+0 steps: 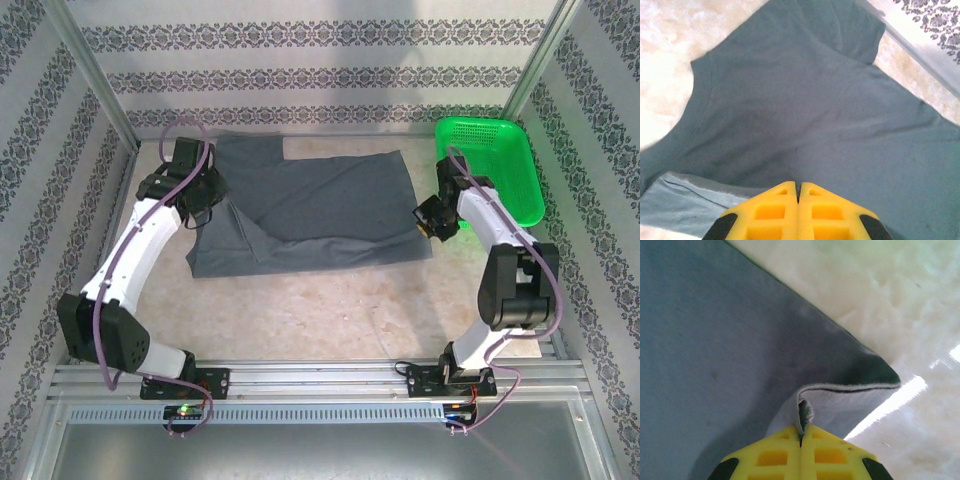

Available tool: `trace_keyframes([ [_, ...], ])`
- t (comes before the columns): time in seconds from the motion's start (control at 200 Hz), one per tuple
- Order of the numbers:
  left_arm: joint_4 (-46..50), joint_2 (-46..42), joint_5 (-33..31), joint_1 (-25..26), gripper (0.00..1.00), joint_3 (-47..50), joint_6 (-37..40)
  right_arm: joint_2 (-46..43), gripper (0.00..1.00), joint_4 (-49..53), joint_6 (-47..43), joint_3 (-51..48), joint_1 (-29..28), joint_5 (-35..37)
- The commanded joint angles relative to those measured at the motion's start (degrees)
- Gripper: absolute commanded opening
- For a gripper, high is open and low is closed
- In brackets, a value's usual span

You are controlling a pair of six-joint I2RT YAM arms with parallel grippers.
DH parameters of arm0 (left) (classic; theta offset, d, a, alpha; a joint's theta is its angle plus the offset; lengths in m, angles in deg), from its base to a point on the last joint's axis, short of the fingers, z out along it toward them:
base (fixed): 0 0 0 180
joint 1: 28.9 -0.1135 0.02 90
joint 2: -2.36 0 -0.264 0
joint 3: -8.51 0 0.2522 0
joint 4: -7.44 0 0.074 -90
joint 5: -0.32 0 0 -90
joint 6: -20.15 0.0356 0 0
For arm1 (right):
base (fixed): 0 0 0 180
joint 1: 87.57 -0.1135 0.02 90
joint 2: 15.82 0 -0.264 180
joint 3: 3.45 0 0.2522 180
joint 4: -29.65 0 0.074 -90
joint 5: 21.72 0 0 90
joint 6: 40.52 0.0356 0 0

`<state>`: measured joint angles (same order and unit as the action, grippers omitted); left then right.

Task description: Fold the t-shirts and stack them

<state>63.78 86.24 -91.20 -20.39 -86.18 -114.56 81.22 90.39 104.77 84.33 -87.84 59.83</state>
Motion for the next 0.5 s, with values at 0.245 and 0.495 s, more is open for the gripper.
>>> trace_keyframes([
  [0.245,-7.04,9.32,2.76,-3.84,0.00,-6.29,5.35,10.36,0.00,1.18,2.94,8.89,-0.64,-0.66],
  [0.495,-7.85,12.33,2.63,-5.25,0.00,-7.05,5.55,13.80,0.00,1.63,3.42,11.96,-0.61,0.32],
])
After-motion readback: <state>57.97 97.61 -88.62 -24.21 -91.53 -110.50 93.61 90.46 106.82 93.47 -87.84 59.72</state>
